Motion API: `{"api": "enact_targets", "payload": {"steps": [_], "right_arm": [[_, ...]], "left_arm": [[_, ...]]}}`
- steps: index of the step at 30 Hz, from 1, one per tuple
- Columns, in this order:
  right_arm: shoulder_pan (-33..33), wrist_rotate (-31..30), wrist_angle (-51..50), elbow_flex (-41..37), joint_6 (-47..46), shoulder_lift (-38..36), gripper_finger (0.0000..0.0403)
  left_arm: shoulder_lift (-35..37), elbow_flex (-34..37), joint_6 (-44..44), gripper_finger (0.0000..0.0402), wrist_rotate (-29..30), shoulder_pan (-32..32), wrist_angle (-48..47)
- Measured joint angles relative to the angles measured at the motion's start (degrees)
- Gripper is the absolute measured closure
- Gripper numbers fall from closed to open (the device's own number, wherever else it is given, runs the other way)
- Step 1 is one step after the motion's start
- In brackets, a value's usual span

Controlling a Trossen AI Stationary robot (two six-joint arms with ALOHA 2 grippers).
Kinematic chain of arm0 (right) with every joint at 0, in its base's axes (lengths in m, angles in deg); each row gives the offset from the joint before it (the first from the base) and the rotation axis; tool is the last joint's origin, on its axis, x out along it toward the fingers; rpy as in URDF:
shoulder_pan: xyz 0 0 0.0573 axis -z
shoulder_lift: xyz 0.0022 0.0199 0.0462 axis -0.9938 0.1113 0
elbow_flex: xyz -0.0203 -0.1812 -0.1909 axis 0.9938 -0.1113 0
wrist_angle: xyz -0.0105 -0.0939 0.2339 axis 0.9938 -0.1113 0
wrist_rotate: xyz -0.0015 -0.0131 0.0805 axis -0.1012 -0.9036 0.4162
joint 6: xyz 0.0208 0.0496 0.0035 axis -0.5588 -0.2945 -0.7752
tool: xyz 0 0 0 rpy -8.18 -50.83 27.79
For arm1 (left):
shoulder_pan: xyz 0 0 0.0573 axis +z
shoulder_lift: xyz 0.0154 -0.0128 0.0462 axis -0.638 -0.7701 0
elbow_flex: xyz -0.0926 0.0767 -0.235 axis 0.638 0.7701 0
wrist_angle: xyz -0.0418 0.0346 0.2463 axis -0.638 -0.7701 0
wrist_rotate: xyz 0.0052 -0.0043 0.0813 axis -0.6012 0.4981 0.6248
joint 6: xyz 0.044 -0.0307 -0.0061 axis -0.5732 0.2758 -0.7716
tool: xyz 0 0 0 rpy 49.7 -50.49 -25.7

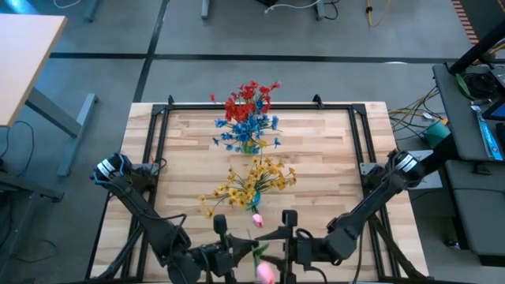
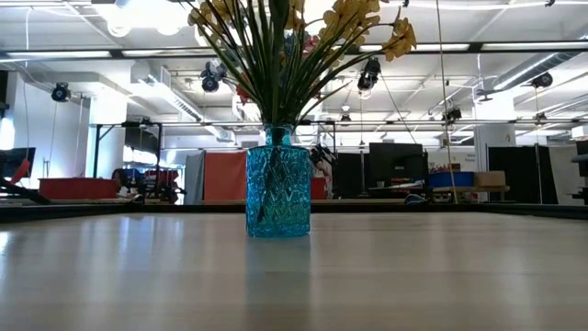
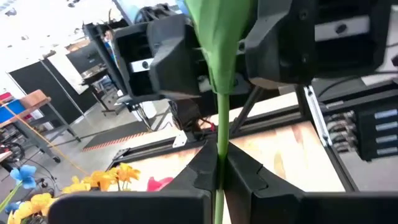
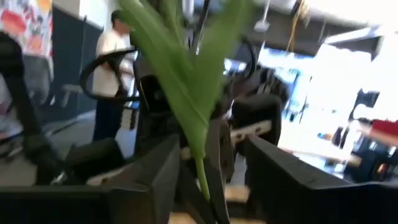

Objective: Sort flowers into vase by color
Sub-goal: Put the pink flower into the blue vase

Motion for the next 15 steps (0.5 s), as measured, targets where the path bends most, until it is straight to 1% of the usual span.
{"api": "enact_targets", "payload": {"steps": [2,5,9,12,13,15], "right_arm": [[0.1,-0.2,-7.3,1.1,-5.4,-1.2,0.0211],[0.7,-0.1,-16.2,3.5,-12.2,-2.1,0.019],[1.0,0.9,-19.7,5.9,-13.3,-2.0,0.0188],[0.9,1.5,-19.8,6.5,-12.6,-2.0,0.0214],[0.9,1.6,-19.8,6.5,-12.4,-2.0,0.0231],[0.9,1.9,-19.9,6.5,-12.0,-1.9,0.0277]], "left_arm": [[0.0,-0.2,0.5,0.0401,0.0,0.0,-0.9],[0.0,-0.2,0.8,0.0401,0.1,0.1,-1.3],[0.0,-0.2,1.0,0.0401,0.1,0.2,-1.7],[0.0,-0.2,1.0,0.0402,0.1,0.2,-1.8],[0.0,-0.2,1.0,0.0402,0.1,0.3,-1.8],[0.0,-0.2,1.1,0.0402,0.1,0.3,-1.9]]}}
